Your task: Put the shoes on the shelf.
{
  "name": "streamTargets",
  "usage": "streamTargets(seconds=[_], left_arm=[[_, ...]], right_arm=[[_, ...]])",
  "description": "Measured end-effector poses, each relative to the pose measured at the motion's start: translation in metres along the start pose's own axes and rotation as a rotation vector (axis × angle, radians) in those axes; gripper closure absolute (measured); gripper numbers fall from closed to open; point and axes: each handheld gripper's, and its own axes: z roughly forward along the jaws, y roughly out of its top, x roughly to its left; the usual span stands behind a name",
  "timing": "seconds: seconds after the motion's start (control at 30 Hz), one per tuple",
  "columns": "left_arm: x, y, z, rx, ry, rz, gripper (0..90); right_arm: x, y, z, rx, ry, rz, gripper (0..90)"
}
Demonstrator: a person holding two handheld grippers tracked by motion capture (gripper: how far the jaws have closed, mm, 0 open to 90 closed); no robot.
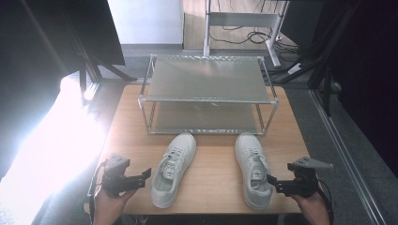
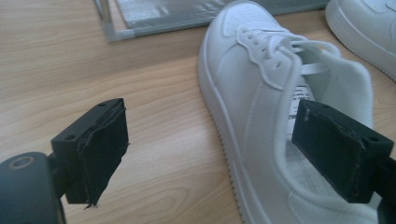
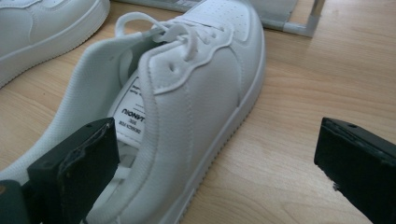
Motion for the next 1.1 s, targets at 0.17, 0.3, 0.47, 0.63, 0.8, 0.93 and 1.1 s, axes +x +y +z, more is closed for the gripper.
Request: streamTargets(seconds=[0.17,0.3,0.47,0.63,0.8,0.93,1.1], left_arm=[[-0.012,0.009,0.013,0.027,-0.018,0.044,12.8],[-0.024,0.015,0.026,0.069,0.003,0.104,14.0],[-0.03,0.02,0.04,0.115,0.036,0.135,15.9],[-0.032,0.021,0.052,0.152,0.065,0.142,19.2],[-0.031,0.021,0.06,0.174,0.07,0.135,23.3],[-0.032,0.023,0.066,0.196,0.088,0.145,27.5],[-0.032,0.026,0.072,0.202,0.102,0.137,32.6]], right_arm=[[0.006,0.008,0.006,0.009,-0.015,-0.024,2.9],[0.008,0.015,0.012,0.035,-0.021,-0.031,4.0],[0.009,0.02,0.024,0.076,-0.034,-0.04,8.7],[0.01,0.022,0.031,0.108,-0.033,-0.042,17.8],[0.011,0.024,0.036,0.128,-0.032,-0.035,30.2],[0.013,0.028,0.04,0.149,-0.038,-0.031,42.0],[0.014,0.03,0.043,0.174,-0.029,-0.013,53.2]])
